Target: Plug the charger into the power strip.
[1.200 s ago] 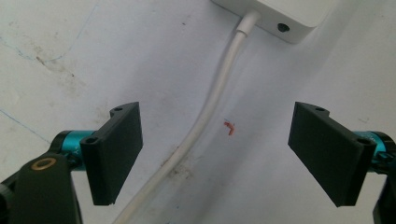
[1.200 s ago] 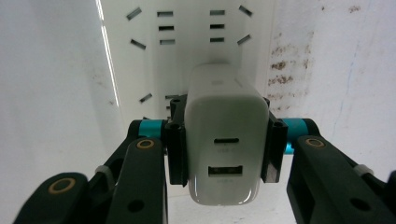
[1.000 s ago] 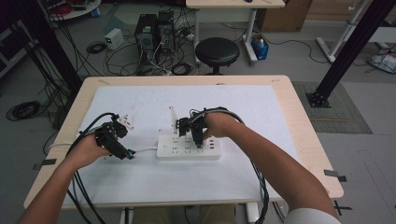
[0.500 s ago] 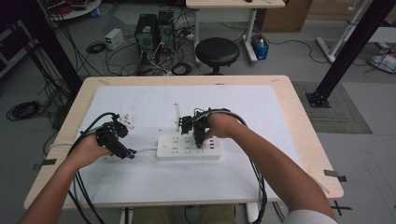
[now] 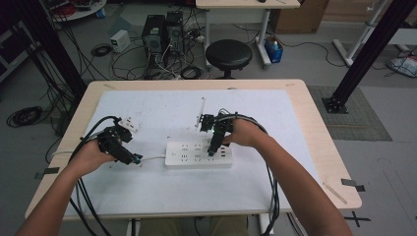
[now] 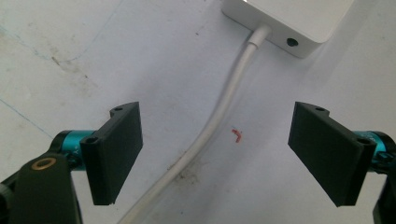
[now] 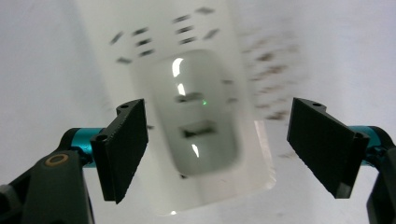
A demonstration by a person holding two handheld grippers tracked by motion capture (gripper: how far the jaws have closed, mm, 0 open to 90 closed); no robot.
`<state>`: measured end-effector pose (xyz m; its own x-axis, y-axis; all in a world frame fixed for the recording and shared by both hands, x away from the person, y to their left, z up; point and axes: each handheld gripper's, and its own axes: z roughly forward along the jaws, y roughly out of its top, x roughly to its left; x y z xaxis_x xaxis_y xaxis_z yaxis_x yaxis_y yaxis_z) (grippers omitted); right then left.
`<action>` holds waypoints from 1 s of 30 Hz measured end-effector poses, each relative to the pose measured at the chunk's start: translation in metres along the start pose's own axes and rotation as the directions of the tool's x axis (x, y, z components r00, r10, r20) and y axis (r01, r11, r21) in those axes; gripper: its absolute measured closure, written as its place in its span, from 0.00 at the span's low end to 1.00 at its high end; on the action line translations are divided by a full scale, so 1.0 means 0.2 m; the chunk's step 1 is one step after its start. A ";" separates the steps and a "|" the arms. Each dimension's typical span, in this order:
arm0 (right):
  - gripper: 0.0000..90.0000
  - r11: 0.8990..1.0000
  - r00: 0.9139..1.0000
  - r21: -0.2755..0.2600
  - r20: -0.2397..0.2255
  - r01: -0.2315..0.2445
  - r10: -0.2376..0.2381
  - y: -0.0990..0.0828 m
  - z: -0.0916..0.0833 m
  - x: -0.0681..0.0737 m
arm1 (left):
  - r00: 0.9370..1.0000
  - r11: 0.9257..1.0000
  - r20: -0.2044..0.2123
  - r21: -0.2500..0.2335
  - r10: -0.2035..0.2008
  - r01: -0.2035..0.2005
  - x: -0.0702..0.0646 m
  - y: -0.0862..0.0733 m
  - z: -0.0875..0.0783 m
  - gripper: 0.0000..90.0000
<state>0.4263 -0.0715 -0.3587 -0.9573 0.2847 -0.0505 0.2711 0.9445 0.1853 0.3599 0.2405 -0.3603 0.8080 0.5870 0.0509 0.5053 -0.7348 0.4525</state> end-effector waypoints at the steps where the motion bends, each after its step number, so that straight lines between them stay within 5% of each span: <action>1: 0.11 0.999 0.999 -0.012 0.015 -0.039 0.039 -0.01 -0.02 -0.01 | 1.000 1.000 -0.002 -0.001 -0.001 0.001 0.00 0.00 0.00 0.20; 4: 0.11 0.993 0.997 -0.106 0.054 -0.055 0.061 -0.04 -0.09 -0.03 | 1.000 1.000 -0.009 -0.007 -0.006 0.006 0.00 0.01 -0.01 0.20; 6: 0.11 0.991 0.998 -0.129 0.040 -0.044 0.050 -0.06 -0.11 -0.04 | 1.000 1.000 -0.009 -0.012 -0.009 0.009 0.00 0.01 -0.01 0.20; 13: 0.07 0.984 0.997 -0.157 -0.021 -0.082 0.080 -0.11 -0.18 -0.06 | 1.000 1.000 -0.016 -0.010 -0.014 0.014 0.00 0.01 -0.02 0.20; 14: 0.01 0.985 0.995 -0.146 -0.011 -0.096 0.095 -0.10 -0.18 -0.05 | 1.000 1.000 -0.016 -0.011 -0.017 0.016 0.00 0.01 -0.02 0.20; 23: 0.01 0.982 0.987 -0.148 0.095 -0.118 0.133 -0.14 -0.28 -0.02 | 1.000 1.000 -0.023 -0.010 0.001 -0.001 -0.01 0.01 -0.05 0.20; 30: 0.01 0.958 0.970 -0.201 0.090 -0.206 0.227 -0.31 -0.40 -0.05 | 0.999 1.000 -0.034 -0.026 -0.002 0.001 0.01 0.03 -0.09 0.20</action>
<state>0.4118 -0.1458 -0.2911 -0.8574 0.5056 -0.0956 0.4365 0.8130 0.3853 0.3595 0.2429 -0.3408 0.7965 0.5993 0.0802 0.4979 -0.7254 0.4753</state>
